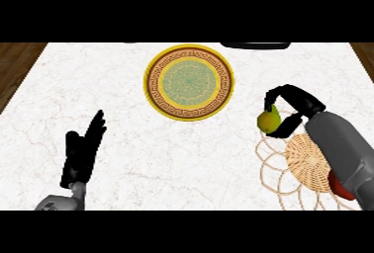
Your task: Pick the pear from the placemat and place it in the plate
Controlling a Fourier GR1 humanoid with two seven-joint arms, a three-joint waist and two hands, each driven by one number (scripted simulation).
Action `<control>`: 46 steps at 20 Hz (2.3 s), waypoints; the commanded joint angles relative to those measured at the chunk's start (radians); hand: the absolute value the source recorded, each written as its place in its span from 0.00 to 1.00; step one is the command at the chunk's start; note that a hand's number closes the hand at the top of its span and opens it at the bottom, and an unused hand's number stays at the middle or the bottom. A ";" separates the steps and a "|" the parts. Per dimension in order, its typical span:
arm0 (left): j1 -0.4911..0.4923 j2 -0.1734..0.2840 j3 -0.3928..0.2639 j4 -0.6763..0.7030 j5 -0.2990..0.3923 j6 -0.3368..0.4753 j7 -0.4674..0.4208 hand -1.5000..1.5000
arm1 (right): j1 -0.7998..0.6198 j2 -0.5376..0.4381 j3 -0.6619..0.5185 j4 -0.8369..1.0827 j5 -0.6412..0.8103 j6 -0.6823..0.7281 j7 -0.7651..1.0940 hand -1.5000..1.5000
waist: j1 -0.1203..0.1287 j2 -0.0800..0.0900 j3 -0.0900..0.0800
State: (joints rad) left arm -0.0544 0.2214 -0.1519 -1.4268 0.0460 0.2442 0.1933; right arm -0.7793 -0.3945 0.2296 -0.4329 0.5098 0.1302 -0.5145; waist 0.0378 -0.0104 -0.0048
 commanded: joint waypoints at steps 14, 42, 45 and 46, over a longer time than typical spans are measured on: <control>-0.057 -0.025 -0.014 0.044 -0.024 0.003 0.014 0.50 | -0.379 0.393 0.338 -0.365 0.107 -0.594 0.930 1.00 | 0.020 0.007 0.003; -0.049 -0.055 -0.004 -0.001 -0.046 -0.013 0.019 0.50 | -0.502 0.394 0.241 0.215 -0.141 -0.385 0.762 1.00 | 0.030 0.038 0.005; -0.006 -0.030 0.015 -0.011 -0.024 -0.044 -0.006 0.50 | -0.492 0.394 0.248 0.241 -0.149 -0.303 0.765 0.00 | 0.040 0.034 0.004; -0.035 -0.045 0.008 0.002 -0.038 -0.027 0.010 0.50 | -0.511 0.394 0.236 0.279 -0.143 -0.280 0.738 0.00 | 0.032 0.037 0.005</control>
State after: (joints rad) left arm -0.0850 0.1801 -0.1457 -1.4326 0.0101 0.2187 0.2014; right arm -1.2799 -0.0015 0.4875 -0.2179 0.3828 -0.2473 0.2658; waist 0.0705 0.0245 -0.0004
